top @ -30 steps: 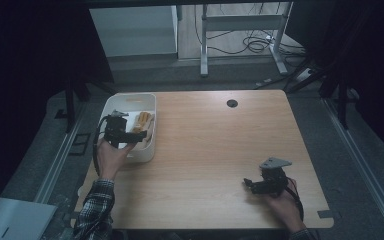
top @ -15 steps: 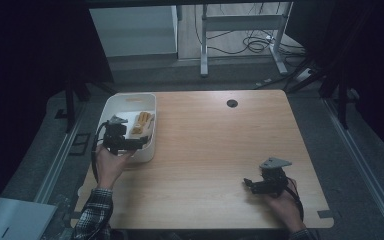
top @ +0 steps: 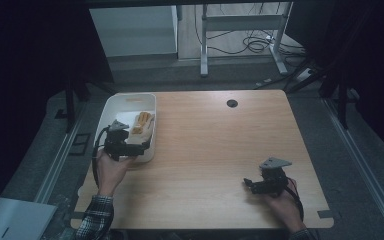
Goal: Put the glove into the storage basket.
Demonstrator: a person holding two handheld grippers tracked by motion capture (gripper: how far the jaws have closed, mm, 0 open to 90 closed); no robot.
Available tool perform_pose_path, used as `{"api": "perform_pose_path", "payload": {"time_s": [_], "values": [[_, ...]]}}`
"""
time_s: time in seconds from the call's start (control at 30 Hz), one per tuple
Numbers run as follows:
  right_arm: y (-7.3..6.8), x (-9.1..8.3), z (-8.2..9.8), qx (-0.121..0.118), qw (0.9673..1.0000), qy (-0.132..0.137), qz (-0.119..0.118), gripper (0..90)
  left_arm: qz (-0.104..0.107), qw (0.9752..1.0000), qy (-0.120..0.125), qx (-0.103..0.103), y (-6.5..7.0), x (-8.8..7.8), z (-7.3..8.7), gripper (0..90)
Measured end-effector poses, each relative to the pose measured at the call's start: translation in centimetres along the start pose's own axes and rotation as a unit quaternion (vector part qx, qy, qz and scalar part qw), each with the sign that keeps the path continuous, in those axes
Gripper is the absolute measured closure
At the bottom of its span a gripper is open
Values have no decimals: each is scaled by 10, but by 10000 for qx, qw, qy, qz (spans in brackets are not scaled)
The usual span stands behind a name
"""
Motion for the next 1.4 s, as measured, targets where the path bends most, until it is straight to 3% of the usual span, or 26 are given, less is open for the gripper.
{"api": "perform_pose_path", "payload": {"time_s": [0.73,1.4], "values": [[0,0,0,3,10000,1,2,120,268,9992,-22,287,27,2,5,43],[0,0,0,-10,10000,7,-1,120,845,9948,-10,572,74,12,9,39]]}}
Point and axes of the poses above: each handheld gripper's, and its own axes: x roughly forward along the jaws, z roughly out of its underside, y roughly to its right, the point moved 4 cm from there along x, roughly forward along the jaws, and after that the axes turned 7 degrees about y, right-handed, at the moved point
